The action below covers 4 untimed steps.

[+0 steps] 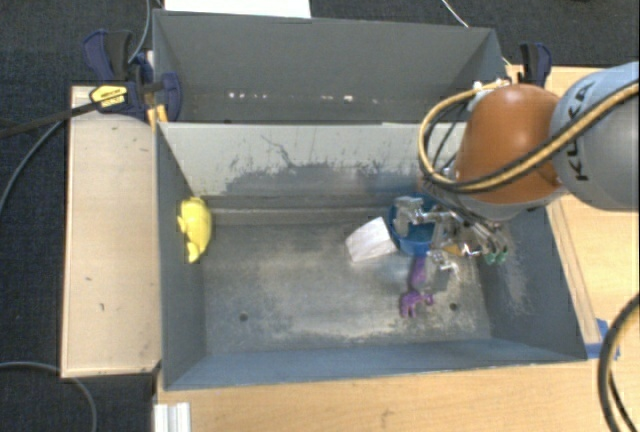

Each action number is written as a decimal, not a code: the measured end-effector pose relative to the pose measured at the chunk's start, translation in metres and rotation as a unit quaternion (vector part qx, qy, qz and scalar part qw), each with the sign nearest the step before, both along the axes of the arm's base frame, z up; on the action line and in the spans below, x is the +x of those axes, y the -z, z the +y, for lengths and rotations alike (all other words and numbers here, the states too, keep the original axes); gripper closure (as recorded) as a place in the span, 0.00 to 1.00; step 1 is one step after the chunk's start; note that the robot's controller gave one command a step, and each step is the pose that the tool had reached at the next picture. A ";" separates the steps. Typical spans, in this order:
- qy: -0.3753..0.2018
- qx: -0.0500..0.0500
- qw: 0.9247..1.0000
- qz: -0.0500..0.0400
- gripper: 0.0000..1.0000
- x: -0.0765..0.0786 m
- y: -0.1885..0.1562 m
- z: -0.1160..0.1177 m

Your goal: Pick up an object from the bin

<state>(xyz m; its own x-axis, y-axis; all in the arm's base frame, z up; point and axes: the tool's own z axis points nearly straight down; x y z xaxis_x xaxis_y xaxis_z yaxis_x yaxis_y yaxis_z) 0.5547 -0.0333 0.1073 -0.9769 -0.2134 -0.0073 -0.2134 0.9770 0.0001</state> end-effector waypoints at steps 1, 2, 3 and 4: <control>0.058 0.000 0.998 0.000 0.00 0.002 0.010 0.005; 0.086 0.000 0.996 0.000 0.00 0.003 0.013 0.007; 0.094 0.001 0.996 -0.002 0.00 0.022 0.029 0.013; 0.248 0.002 0.969 -0.001 1.00 0.013 0.036 -0.009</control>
Offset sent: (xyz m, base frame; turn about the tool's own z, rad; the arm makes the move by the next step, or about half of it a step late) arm 0.0000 0.0000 0.0000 0.0000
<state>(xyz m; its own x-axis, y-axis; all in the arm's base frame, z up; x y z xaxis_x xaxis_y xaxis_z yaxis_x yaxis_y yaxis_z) 0.5674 -0.0422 0.0716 -0.9593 0.2822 -0.0097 0.2822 0.9593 0.0040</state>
